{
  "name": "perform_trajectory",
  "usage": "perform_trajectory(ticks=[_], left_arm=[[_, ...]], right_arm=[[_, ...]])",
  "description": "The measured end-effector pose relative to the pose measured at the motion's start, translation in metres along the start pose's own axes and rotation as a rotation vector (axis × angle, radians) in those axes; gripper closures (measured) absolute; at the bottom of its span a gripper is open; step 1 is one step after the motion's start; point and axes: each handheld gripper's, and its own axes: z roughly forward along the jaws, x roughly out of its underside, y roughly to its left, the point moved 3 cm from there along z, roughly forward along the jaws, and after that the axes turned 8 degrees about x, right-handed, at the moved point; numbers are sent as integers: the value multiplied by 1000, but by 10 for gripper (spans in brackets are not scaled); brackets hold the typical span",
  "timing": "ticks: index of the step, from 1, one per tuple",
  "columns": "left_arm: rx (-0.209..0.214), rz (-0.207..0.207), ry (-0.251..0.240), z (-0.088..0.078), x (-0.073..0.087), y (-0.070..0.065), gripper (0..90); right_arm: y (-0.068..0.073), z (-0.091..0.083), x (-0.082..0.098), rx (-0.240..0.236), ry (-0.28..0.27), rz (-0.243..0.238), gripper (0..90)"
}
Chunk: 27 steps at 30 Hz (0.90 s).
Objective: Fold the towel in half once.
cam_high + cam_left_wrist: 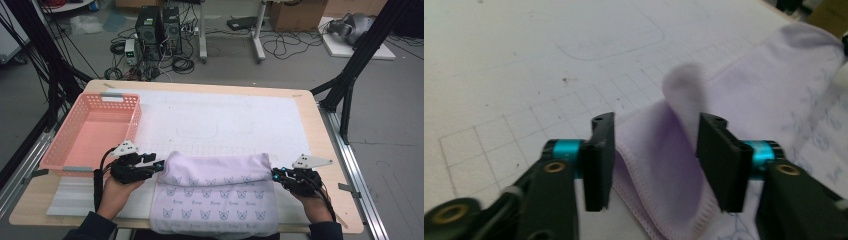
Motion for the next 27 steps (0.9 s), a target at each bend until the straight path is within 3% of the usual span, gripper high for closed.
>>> perform_trajectory(ticks=[3, 5, 10, 13, 16, 17, 20, 21, 27], left_arm=[[34, -28, -7, 11, -6, 1, 416], [73, -36, -10, 22, -10, -3, 394], [145, 7, 17, 41, -11, -20, 386], [117, 16, 52, 49, -9, -21, 396], [95, 34, 90, 56, -4, -20, 446], [84, 49, 105, 56, -3, -21, 527], [60, 68, 129, 58, 2, -20, 788], [53, 66, 123, 57, 4, -20, 839], [61, 56, 61, 41, 5, -22, 871]], right_arm=[[-6, 0, -10, 13, -44, 73, 569], [-9, 7, -16, 34, -44, 81, 520], [-13, 37, -27, 84, -8, 112, 461], [-15, 56, -30, 87, 22, 115, 539], [-19, 65, -28, 81, 72, 106, 756], [-19, 66, -27, 73, 79, 101, 832], [-18, 61, -26, 57, 64, 80, 854], [-17, 58, -26, 58, 54, 73, 855], [-10, 38, -24, 34, -21, 61, 856]])
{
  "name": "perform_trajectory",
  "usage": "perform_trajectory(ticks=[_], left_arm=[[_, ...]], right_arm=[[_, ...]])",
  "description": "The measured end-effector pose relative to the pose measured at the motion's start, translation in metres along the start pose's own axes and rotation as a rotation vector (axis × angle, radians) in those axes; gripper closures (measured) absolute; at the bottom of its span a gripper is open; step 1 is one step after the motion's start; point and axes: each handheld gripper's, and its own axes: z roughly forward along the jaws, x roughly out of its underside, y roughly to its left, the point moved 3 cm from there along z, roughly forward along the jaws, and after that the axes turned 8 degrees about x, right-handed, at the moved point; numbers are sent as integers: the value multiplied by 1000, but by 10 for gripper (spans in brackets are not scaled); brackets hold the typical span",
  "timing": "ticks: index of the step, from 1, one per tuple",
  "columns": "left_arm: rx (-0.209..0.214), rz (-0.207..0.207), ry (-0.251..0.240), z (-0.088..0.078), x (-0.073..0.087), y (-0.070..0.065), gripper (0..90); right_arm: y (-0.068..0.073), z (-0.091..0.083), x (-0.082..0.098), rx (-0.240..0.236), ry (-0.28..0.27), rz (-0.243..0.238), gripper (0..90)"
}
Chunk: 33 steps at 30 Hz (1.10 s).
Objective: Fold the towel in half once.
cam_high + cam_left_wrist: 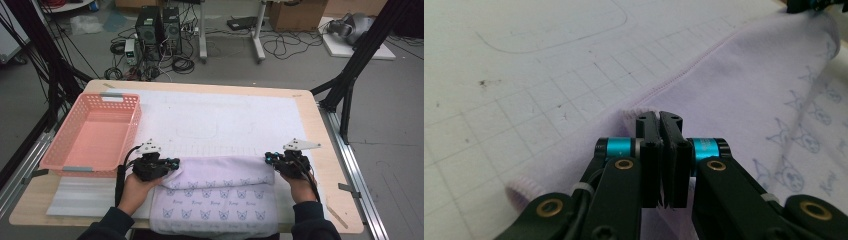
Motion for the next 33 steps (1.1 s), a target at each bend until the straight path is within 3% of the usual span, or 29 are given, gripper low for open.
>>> perform_trajectory(ticks=[6, 11, 18, 25, 27, 28, 30, 33], left_arm=[[18, 7, -46, -15, 5, -10, 873], [99, -21, -94, -34, 10, -18, 873], [182, -11, -107, -56, 15, -28, 872], [345, 7, -154, -73, 6, -35, 863], [381, -3, -147, -76, 5, -34, 790], [367, -13, -151, -77, 5, -32, 700], [297, -49, -176, -77, 5, -24, 534], [167, -56, -163, -72, 7, -16, 492]], right_arm=[[5, -16, 7, 4, -41, 2, 856], [13, -30, 8, -4, -58, -8, 857], [25, -59, 18, -22, -73, -61, 857], [31, -91, 26, -38, -96, -83, 857], [35, -95, 30, -62, -67, -100, 852], [36, -94, 33, -77, -38, -106, 842], [39, -92, 40, -83, 27, -137, 749], [36, -88, 43, -52, 26, -133, 676]])
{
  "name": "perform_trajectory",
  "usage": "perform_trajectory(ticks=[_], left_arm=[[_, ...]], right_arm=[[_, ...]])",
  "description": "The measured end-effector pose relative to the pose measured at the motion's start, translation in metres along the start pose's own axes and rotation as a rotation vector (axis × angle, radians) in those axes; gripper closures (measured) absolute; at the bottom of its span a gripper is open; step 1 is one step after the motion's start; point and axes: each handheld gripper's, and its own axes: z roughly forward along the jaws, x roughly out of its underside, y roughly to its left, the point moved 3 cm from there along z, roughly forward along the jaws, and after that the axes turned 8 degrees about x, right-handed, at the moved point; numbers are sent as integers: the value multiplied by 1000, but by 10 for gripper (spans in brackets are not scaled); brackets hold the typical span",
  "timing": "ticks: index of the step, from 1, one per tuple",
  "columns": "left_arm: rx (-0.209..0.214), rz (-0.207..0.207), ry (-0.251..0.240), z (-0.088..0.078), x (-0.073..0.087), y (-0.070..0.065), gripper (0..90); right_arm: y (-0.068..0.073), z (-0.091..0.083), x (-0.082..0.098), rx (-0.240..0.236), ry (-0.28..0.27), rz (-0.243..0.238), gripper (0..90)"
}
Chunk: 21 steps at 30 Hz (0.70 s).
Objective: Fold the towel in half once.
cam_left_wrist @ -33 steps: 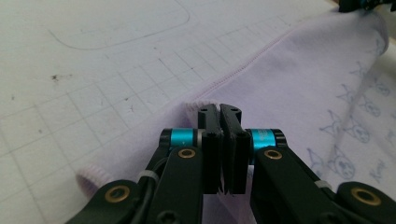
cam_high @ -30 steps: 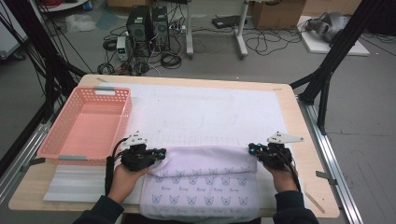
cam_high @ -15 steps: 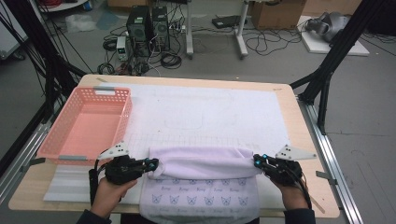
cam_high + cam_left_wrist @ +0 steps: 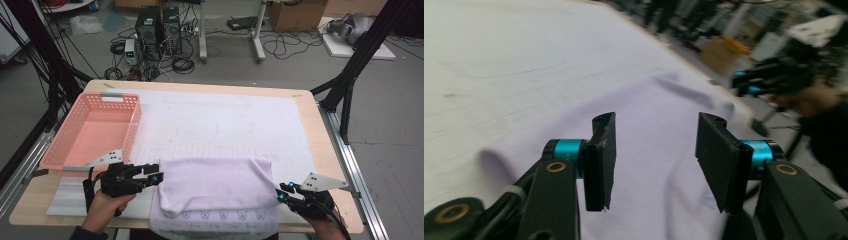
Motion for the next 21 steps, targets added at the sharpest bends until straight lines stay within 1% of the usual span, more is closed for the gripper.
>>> perform_trajectory(ticks=[2, 3, 4, 5, 6, 7, 8, 9, 11, 12, 13, 15, 16, 17, 18, 20, 21], left_arm=[[-102, -2, 13, 5, 3, 6, 489], [-170, -2, 35, 9, 4, 11, 483], [-217, -1, 51, 12, 5, 14, 482], [-246, -10, 62, 15, 7, 18, 482], [-262, -21, 70, 18, 8, 20, 485], [-276, -38, 92, 22, 11, 24, 490], [-284, -46, 106, 25, 14, 26, 492], [-303, -42, 130, 29, 17, 29, 492], [-311, -54, 155, 35, 21, 35, 495], [-316, -53, 163, 37, 22, 36, 498], [-322, -49, 173, 40, 23, 38, 520], [-321, -35, 194, 44, 24, 39, 630], [-322, -18, 205, 45, 24, 39, 719], [-336, -2, 220, 46, 25, 38, 789], [-345, 4, 221, 46, 25, 39, 845], [-354, -2, 207, 42, 24, 41, 863], [-355, -2, 198, 41, 23, 41, 867]], right_arm=[[-4, 3, 0, 19, -10, 22, 652], [-5, 4, 0, 32, -14, 28, 648], [-7, 7, -1, 51, -16, 35, 644], [-10, 9, -2, 69, -20, 43, 642], [-12, 11, -3, 81, -21, 60, 642], [-14, 14, -4, 93, -27, 68, 643], [-17, 19, -5, 100, -23, 85, 647], [-19, 23, -5, 108, -18, 90, 647], [-22, 36, -7, 135, 17, 91, 647], [-24, 44, -10, 142, 34, 97, 647], [-25, 49, -11, 147, 44, 97, 651], [-26, 61, -17, 152, 58, 106, 665], [-26, 67, -19, 149, 62, 112, 670], [-25, 71, -21, 149, 68, 112, 672], [-25, 78, -23, 157, 89, 110, 674], [-27, 89, -24, 164, 132, 139, 683], [-28, 97, -22, 159, 163, 162, 712]])
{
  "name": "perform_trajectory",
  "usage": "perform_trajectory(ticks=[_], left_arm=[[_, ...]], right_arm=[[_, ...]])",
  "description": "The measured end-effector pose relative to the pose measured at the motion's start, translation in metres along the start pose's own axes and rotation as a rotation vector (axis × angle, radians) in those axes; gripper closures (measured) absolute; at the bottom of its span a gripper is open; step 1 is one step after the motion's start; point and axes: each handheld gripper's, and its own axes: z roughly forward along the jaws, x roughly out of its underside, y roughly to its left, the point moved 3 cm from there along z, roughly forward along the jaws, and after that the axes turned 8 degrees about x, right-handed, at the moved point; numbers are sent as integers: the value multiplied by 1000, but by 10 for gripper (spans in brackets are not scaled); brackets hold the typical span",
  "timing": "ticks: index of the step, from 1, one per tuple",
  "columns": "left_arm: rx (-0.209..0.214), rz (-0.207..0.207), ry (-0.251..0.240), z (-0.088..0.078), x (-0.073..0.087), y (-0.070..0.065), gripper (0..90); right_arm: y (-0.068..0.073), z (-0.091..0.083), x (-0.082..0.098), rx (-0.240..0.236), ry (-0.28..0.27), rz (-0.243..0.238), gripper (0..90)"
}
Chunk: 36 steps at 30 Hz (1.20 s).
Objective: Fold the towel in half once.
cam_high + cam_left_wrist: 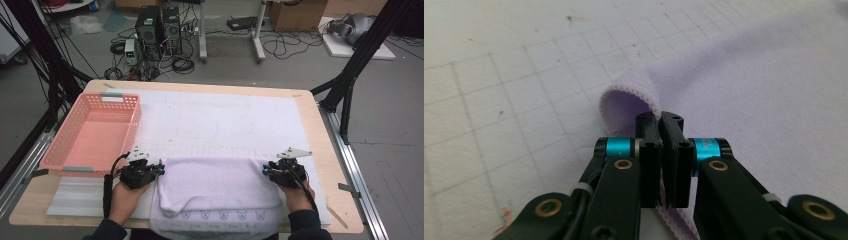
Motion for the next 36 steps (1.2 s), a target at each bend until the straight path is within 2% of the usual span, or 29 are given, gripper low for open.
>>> perform_trajectory(ticks=[1, 2, 3, 4, 5, 8, 9, 10, 11, 13, 16, 18, 21, 24, 29, 31, 32, 33, 34, 35, 36], left_arm=[[-7, -2, -9, -2, 0, 1, 870], [-11, 1, -16, -3, -1, 2, 872], [-19, 0, -21, -4, -2, 3, 873], [-31, 5, -19, -4, -2, 5, 875], [-32, -5, -18, -4, -3, 7, 875], [-7, -22, -21, -3, -4, 10, 868], [-14, -16, -21, -2, -4, 9, 841], [-18, -14, -33, -2, -5, 9, 761], [-19, -31, -51, -2, -6, 11, 662], [-20, -45, -83, -3, -9, 13, 522], [5, -34, -103, -1, -14, 14, 465], [5, -28, -101, 2, -16, 15, 455], [8, -30, -99, 8, -20, 18, 442], [14, -18, -74, 14, -22, 21, 442], [20, -24, -13, 26, -21, 27, 449], [25, 3, 0, 29, -20, 27, 495], [35, 15, 3, 29, -20, 26, 549], [25, 38, 10, 30, -20, 25, 641], [21, 47, 12, 30, -20, 25, 707], [45, 35, 14, 31, -20, 24, 809], [40, 39, 10, 31, -20, 24, 841]], right_arm=[[0, 4, 0, -8, 12, -6, 777], [0, 6, 1, -18, -6, -21, 859], [0, 6, 1, -7, -24, -47, 865], [-3, 5, 2, 21, -32, -80, 869], [-7, 4, 4, 70, -30, -87, 871], [-19, 0, 7, 66, -36, -23, 870], [-19, -2, 8, 70, -44, -31, 869], [-18, -3, 8, 76, -54, -39, 853], [-16, -4, 8, 79, -66, -50, 815], [-19, -8, 6, 114, -101, -33, 711], [-28, -16, 3, 82, -167, 34, 631], [-33, -19, 3, 71, -196, 39, 603], [-38, -16, 2, 50, -203, 46, 568], [-38, -7, -1, 20, -187, 37, 535], [-31, 15, -5, -48, -129, -23, 535], [-30, 22, -5, -68, -95, -34, 556], [-31, 25, -4, -78, -91, -37, 565], [-32, 25, -5, -90, -92, -38, 586], [-33, 25, -5, -104, -89, -34, 641], [-34, 25, -5, -126, -90, -38, 724], [-33, 25, -5, -147, -87, -34, 822]])
